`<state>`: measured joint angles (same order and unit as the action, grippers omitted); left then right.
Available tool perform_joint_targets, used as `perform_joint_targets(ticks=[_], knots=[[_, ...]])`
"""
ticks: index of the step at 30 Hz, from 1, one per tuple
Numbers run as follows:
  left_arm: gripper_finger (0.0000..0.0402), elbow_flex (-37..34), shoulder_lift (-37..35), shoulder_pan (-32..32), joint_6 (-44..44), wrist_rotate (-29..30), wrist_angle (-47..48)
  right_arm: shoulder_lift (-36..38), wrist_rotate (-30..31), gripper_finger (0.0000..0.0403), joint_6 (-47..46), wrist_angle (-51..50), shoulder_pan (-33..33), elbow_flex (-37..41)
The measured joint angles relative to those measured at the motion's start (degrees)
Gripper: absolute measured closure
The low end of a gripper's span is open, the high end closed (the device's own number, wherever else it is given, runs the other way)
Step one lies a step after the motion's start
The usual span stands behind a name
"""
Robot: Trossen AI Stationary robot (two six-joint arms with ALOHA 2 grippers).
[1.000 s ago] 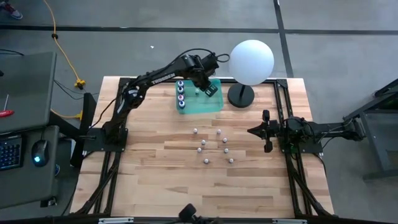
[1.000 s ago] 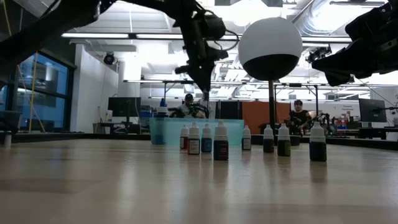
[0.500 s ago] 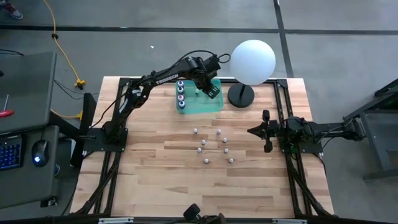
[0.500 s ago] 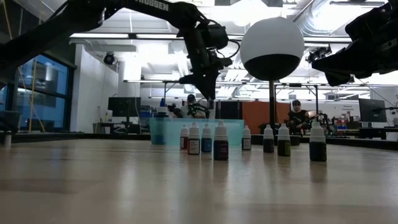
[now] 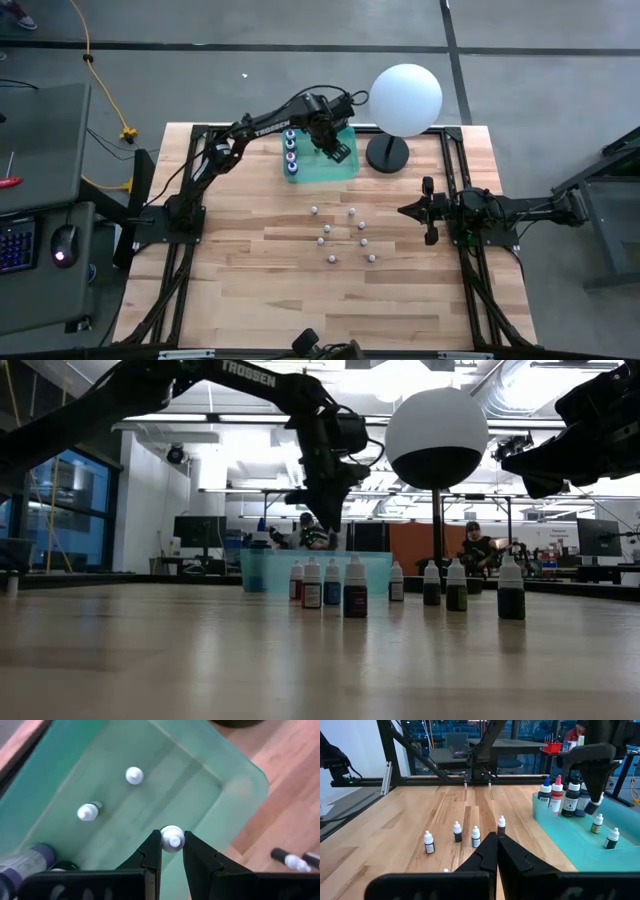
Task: Pick & Place food coloring
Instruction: Put the small brown food coloring bottle into the green bin
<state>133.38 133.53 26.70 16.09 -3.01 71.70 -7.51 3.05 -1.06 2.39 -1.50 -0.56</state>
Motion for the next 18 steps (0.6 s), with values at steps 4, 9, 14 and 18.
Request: perform_joint_targets(ticks=[4,9,14,18], knots=[[0.0351,0.00,0.00,-0.03,1.20,0.14,-0.58,0.00,0.00,0.0402,0.00,0.00,-0.02,0.00],[0.0351,0.00,-0.02,-0.10,4.28,2.87,-0.67,0.00,0.00,0.0402,-0.01,0.00,-0.02,0.00],[0.0351,0.00,-0.02,0.33,6.31,5.12,-1.21,0.00,0.00,0.0402,0.00,0.00,-0.01,0.00],[0.0351,0.09,0.72,0.85,9.12,4.13,-1.16,0.00,-0.01,0.0402,0.00,0.00,0.00,-0.01]])
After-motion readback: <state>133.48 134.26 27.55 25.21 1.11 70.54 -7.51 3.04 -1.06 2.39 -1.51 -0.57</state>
